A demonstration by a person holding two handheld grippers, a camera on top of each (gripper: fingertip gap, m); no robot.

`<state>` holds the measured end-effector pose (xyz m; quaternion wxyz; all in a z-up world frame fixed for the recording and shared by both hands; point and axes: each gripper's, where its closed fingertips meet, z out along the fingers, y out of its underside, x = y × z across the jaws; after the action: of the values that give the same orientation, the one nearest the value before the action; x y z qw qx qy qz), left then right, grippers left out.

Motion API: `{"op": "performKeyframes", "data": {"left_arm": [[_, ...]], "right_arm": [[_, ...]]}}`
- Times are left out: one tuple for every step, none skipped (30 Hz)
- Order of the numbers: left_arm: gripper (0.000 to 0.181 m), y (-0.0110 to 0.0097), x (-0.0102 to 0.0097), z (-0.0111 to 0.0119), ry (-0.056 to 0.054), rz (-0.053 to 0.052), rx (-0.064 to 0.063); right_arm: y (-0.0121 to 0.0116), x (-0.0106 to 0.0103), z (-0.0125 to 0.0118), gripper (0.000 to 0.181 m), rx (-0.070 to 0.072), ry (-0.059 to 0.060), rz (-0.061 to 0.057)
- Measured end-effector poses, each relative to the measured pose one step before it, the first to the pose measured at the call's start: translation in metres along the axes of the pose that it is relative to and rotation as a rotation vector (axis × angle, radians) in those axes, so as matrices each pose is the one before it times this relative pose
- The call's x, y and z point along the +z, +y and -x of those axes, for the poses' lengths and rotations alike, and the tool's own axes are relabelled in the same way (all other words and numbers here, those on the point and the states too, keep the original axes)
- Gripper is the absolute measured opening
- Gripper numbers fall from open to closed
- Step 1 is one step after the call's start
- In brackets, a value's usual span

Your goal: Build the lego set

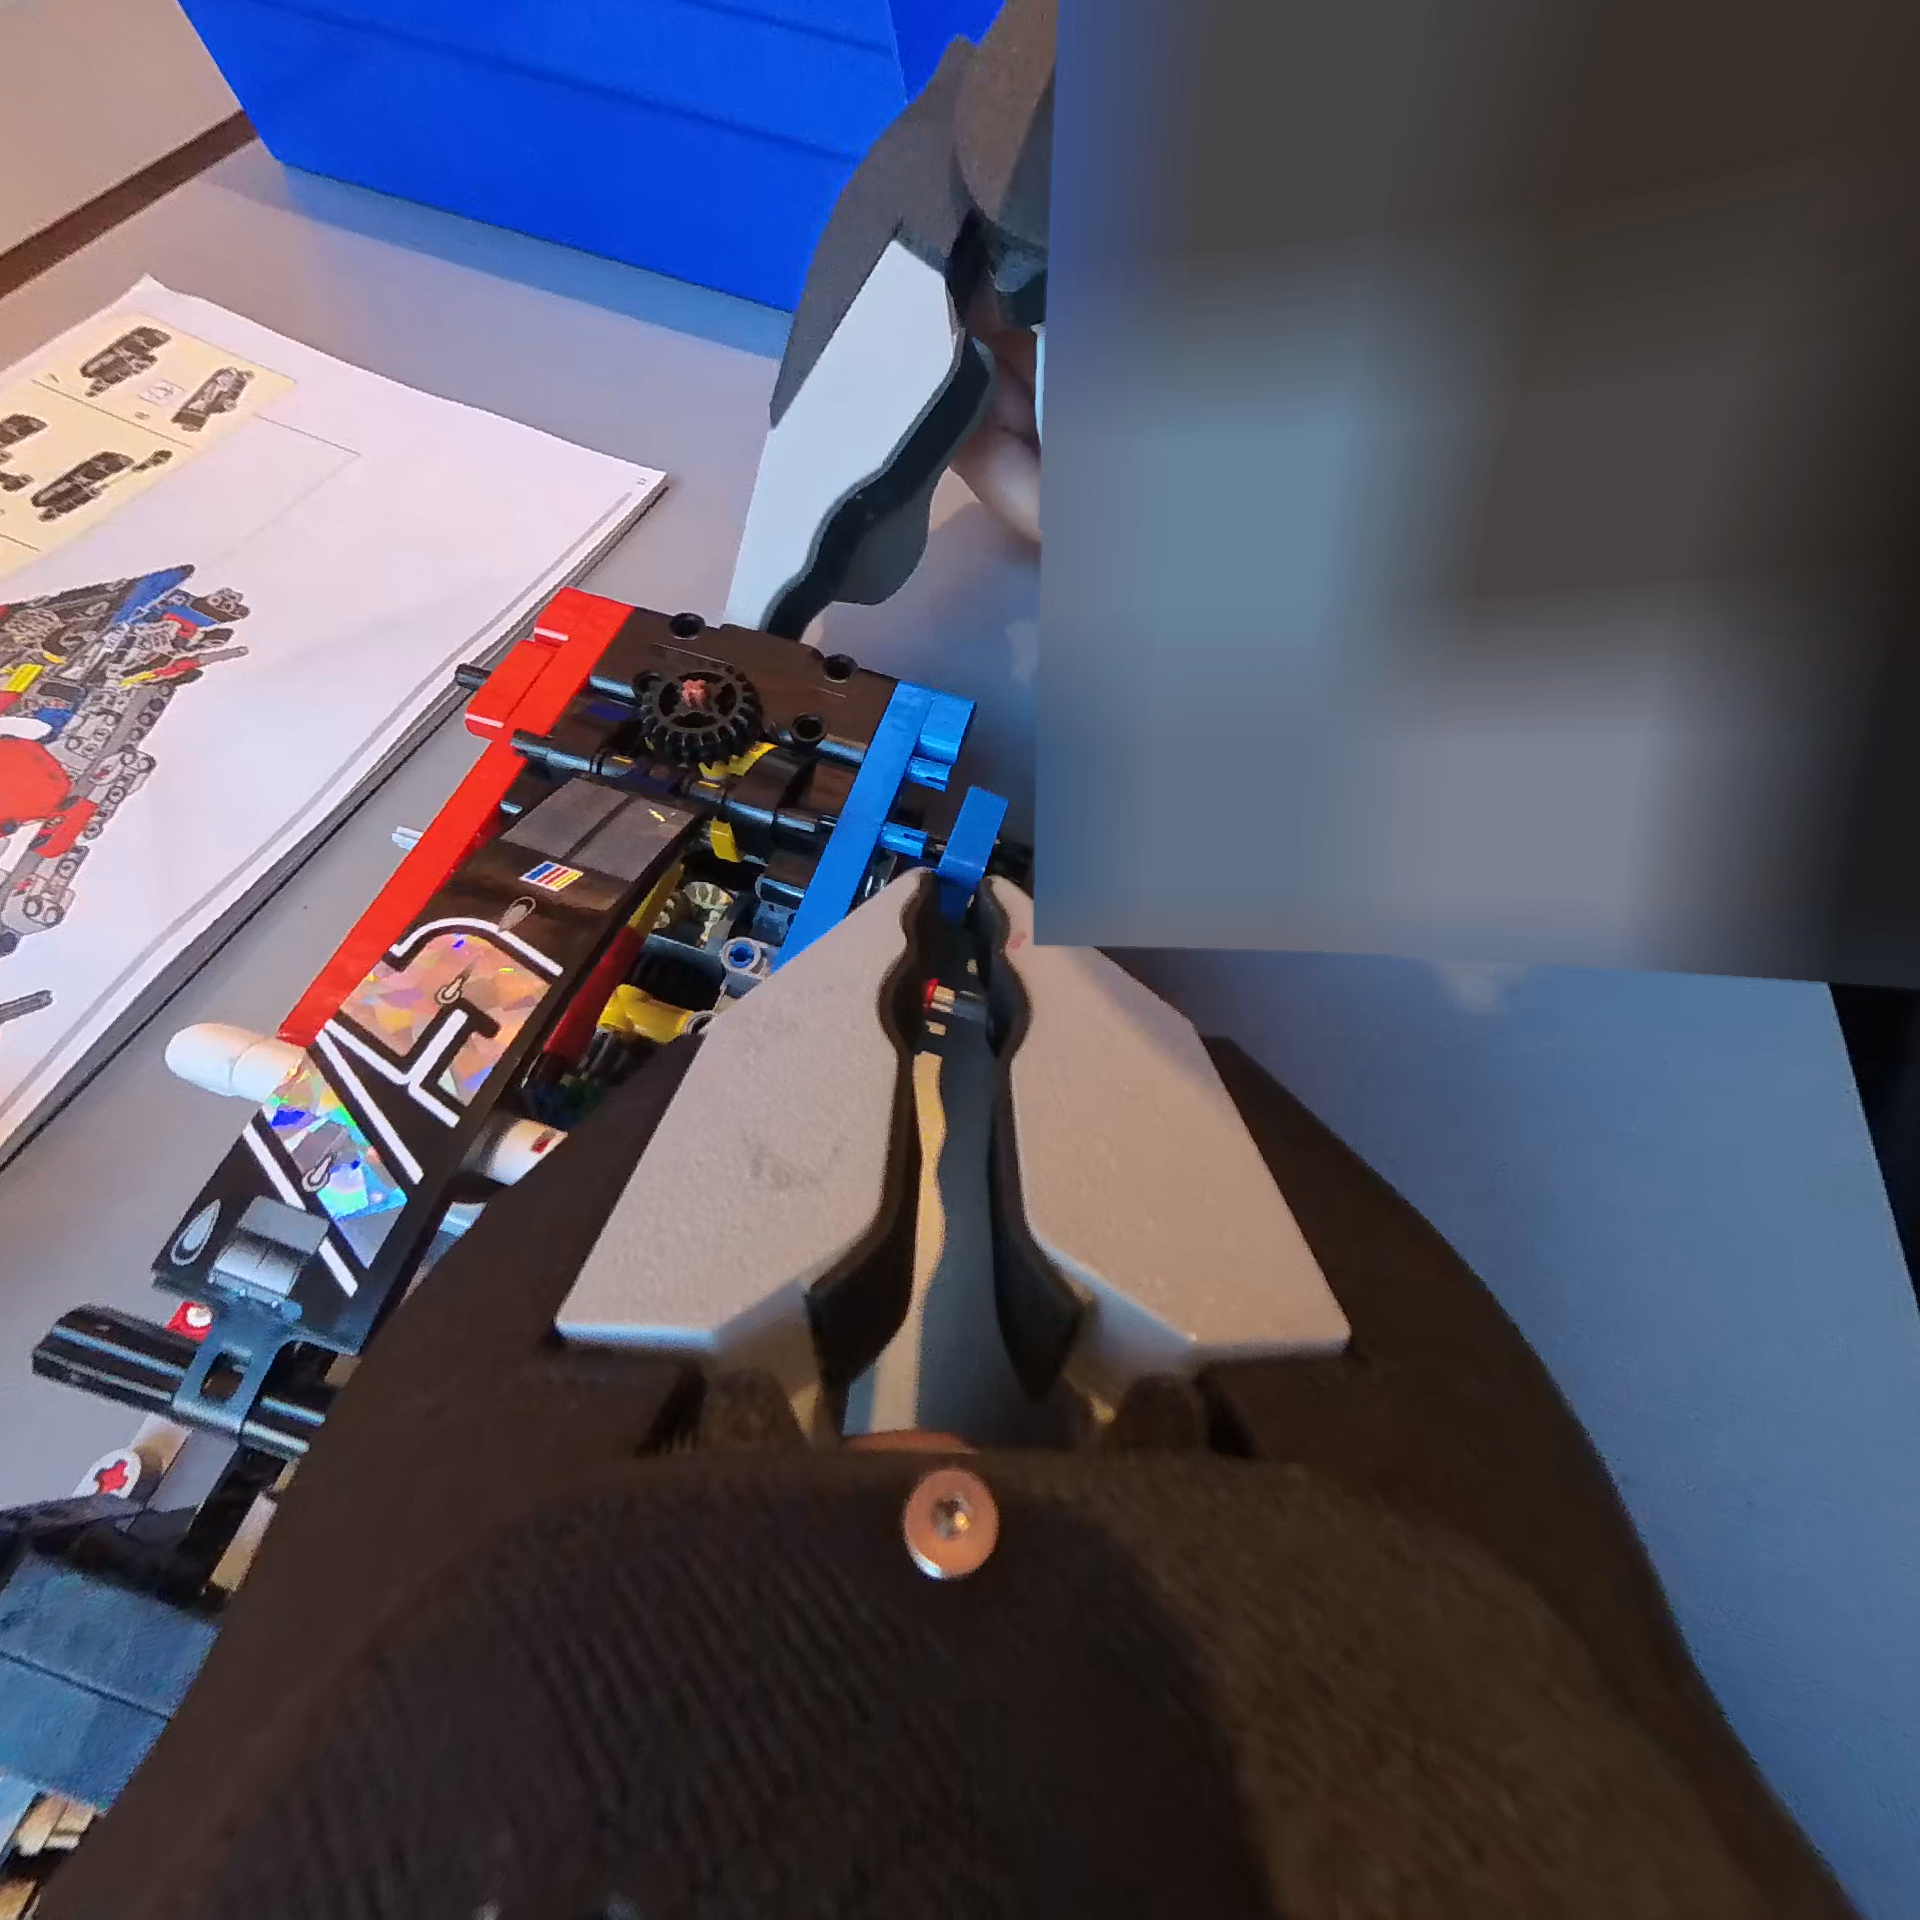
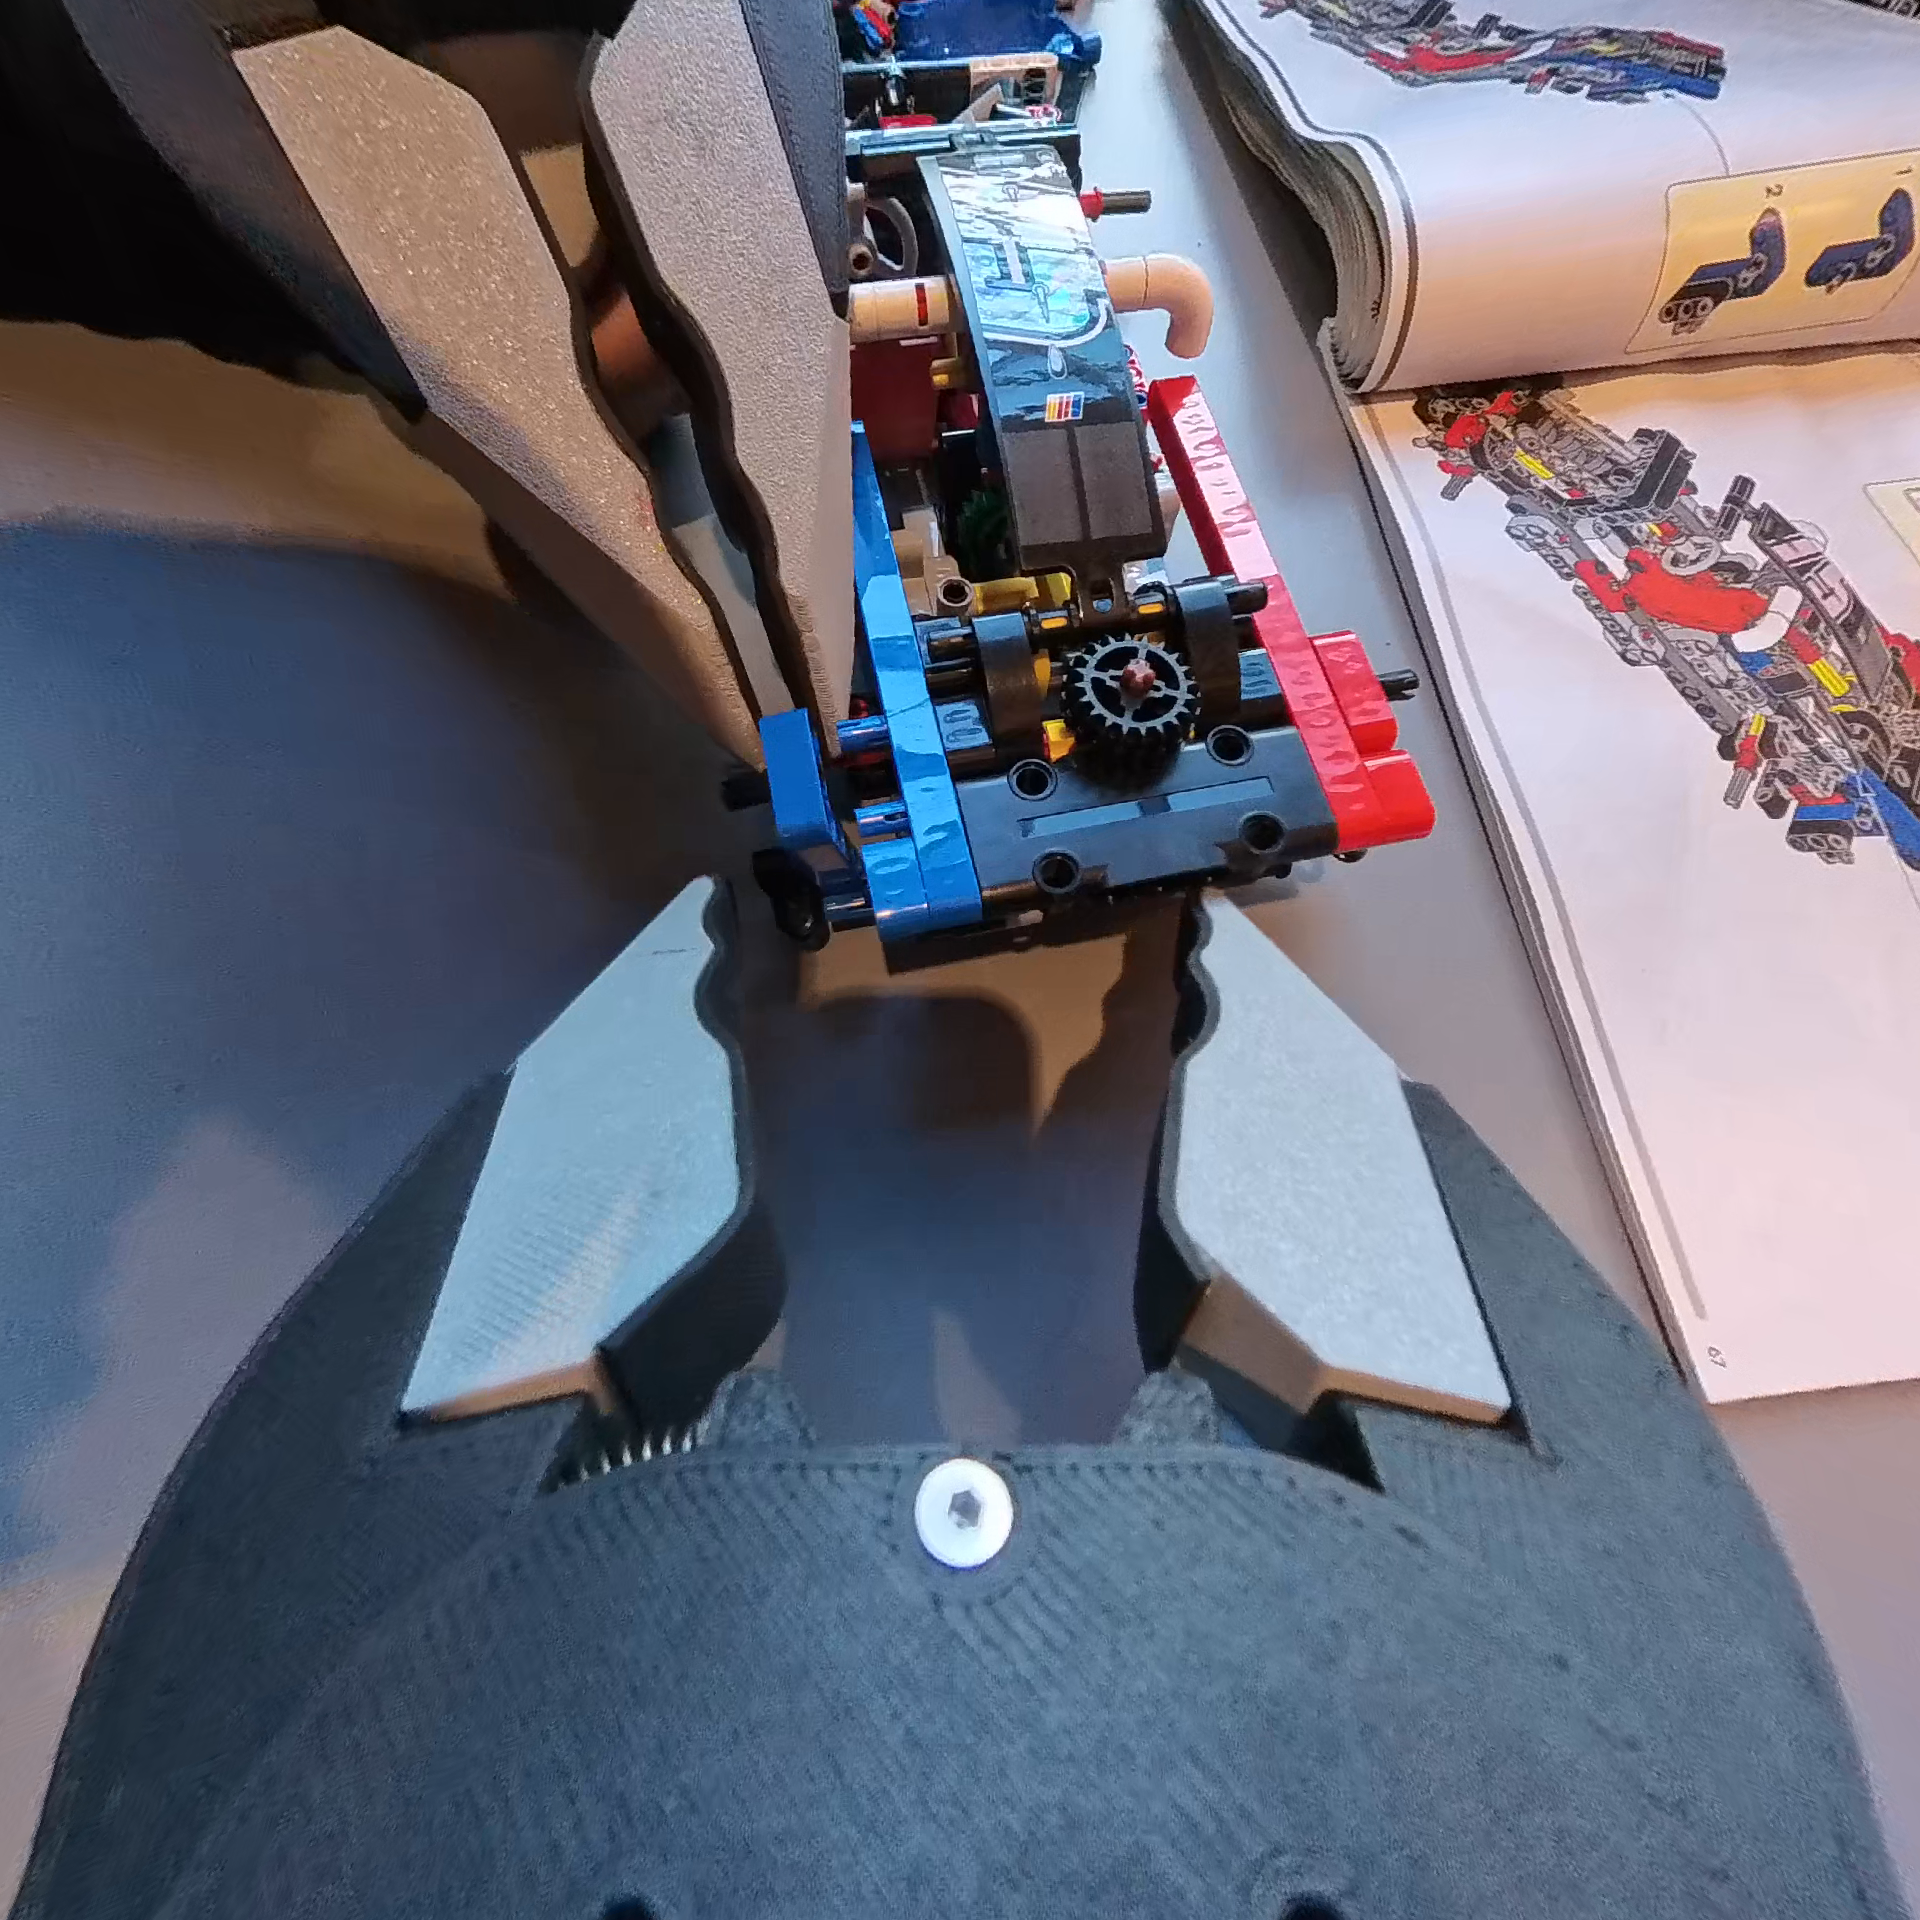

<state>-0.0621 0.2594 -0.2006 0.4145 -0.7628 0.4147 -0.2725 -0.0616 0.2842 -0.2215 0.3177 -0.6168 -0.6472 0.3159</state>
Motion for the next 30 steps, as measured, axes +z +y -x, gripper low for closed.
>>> {"op": "performKeyframes", "data": {"left_arm": [[0.004, -0.00053, -0.00022, -0.00004, -0.0032, -0.0036, 0.0], [0.004, -0.00082, 0.00003, -0.00053, -0.0005, -0.0049, -0.0035], [0.004, -0.00116, -0.00003, -0.00126, 0.0034, -0.0076, -0.0028], [0.003, -0.00131, -0.0002, -0.00092, 0.0019, -0.0087, -0.0044], [0.004, -0.0006, 0.00018, -0.00033, 0.0, -0.0037, -0.0067], [0.003, 0.00003, 0.00017, 0.00038, -0.0021, 0.0007, -0.007], [0.004, 0.0, 0.00005, 0.00055, -0.0033, -0.0003, -0.0071], [0.003, -0.00013, -0.00007, 0.00083, -0.0049, -0.0011, -0.0057], [0.003, -0.00016, -0.00017, 0.00077, -0.0041, -0.0018, -0.0065], [0.004, -0.00013, -0.00013, 0.00089, -0.0022, -0.0017, -0.0096], [0.003, -0.00037, -0.00029, 0.00054, 0.0008, -0.0034, -0.0107], [0.003, -0.00068, -0.00059, 0.00003, 0.0049, -0.0058, -0.0081], [0.004, -0.00086, -0.00061, 0.0003, 0.0037, -0.0071, -0.0095], [0.004, -0.0005, -0.00045, 0.00023, 0.0048, -0.0047, -0.0094], [0.004, -0.00016, -0.00009, 0.00012, 0.0046, -0.001, -0.0073], [0.004, 0.00003, -0.00002, -0.00002, 0.0025, 0.0, -0.0025], [0.004, 0.00001, 0.00012, -0.00001, -0.0004, 0.0005, 0.0006], [0.004, 0.00056, 0.0005, -0.00067, 0.0008, 0.0041, 0.0047], [0.004, 0.00091, 0.0008, -0.00137, 0.0026, 0.0079, 0.0087], [0.004, 0.00068, 0.00097, -0.00174, 0.0015, 0.0064, 0.0134], [0.004, 0.00058, 0.00077, -0.0012, -0.0038, 0.0057, 0.0135], [0.004, 0.00088, 0.00075, -0.00116, -0.0022, 0.0072, 0.0137], [0.004, 0.00026, 0.00038, -0.00247, 0.0071, 0.0026, 0.0153], [0.004, -0.00038, 0.00017, -0.00244, 0.0075, -0.0021, 0.0124], [0.004, 0.00016, 0.00011, -0.00126, 0.0011, 0.0015, 0.0075], [0.004, 0.0004, 0.00035, -0.00111, 0.0012, 0.0033, 0.0072], [0.004, 0.00011, 0.00005, -0.00095, 0.001, 0.0013, 0.0078], [0.004, -0.0002, -0.00023, -0.00048, -0.0022, -0.0021, 0.0071], [0.004, -0.00035, -0.00027, 0.00025, -0.0039, -0.0031, 0.002], [0.004, -0.00015, -0.00021, 0.0008, -0.0033, -0.001, -0.0037]], "right_arm": [[0.00019, 0.0003, 0.00024, 0.081, 0.0009, -0.002, 0.0019], [0.00017, 0.00006, 0.00001, 0.08, 0.0012, -0.0016, 0.001], [0.00009, 0.0001, -0.00004, 0.079, 0.0017, -0.001, 0.0004], [-0.00013, -0.00008, -0.00006, 0.079, 0.0027, -0.0017, -0.0009], [-0.00014, -0.00014, -0.00009, 0.078, 0.0037, -0.0024, -0.0014], [-0.00014, -0.00014, -0.00022, 0.078, 0.0049, -0.0031, -0.0015], [-0.00014, -0.00015, -0.00006, 0.078, 0.0054, -0.004, -0.0015], [-0.00013, -0.00006, -0.00003, 0.079, 0.0048, -0.0038, -0.0005], [0.00005, -0.00005, 0.00003, 0.079, 0.0033, -0.0036, 0.0003], [0.0002, -0.00001, 0.00038, 0.08, -0.0002, -0.0035, 0.0009], [0.00056, 0.00009, 0.00068, 0.082, -0.0046, -0.003, 0.0027], [0.00125, 0.00011, 0.00059, 0.083, -0.0075, -0.001, 0.0065], [0.00154, 0.00006, 0.00048, 0.084, -0.0089, -0.0002, 0.0081], [0.00153, -0.00009, 0.00014, 0.087, -0.0078, 0.0001, 0.0067], [0.00121, -0.0002, -0.00052, 0.089, -0.0021, 0.002, 0.005], [0.00056, -0.00015, -0.00106, 0.089, 0.0047, 0.0022, 0.0021], [-0.00013, -0.00007, -0.00071, 0.088, 0.0072, 0.0001, -0.0007], [-0.00008, -0.00017, -0.00031, 0.086, 0.0035, -0.0009, -0.0011], [-0.00069, -0.00077, 0.00057, 0.081, -0.0044, -0.0016, -0.0063], [-0.00042, -0.00151, 0.00055, 0.078, -0.0143, 0.0013, -0.0083], [0.00228, -0.00225, -0.0009, 0.075, -0.023, 0.0111, 0.0044], [0.00501, -0.00299, -0.002, 0.071, -0.0281, 0.0162, 0.0162], [0.00436, -0.00362, 0.00127, 0.068, -0.0278, -0.0039, 0.0066], [0.00145, -0.00421, 0.00519, 0.063, -0.0205, -0.028, -0.0108], [-0.00147, -0.00365, 0.00443, 0.054, -0.011, -0.0216, -0.0201], [-0.00322, -0.00267, 0.00253, 0.048, -0.0026, -0.0101, -0.0212], [-0.0044, -0.00161, 0.00378, 0.044, 0.0, -0.0185, -0.0219], [-0.00428, -0.00103, 0.00354, 0.04, -0.0009, -0.0174, -0.02], [-0.00318, -0.00052, 0.00178, 0.035, -0.0019, -0.0054, -0.0149], [-0.00185, 0.0, 0.00063, 0.031, -0.0006, -0.0002, -0.0103]]}}
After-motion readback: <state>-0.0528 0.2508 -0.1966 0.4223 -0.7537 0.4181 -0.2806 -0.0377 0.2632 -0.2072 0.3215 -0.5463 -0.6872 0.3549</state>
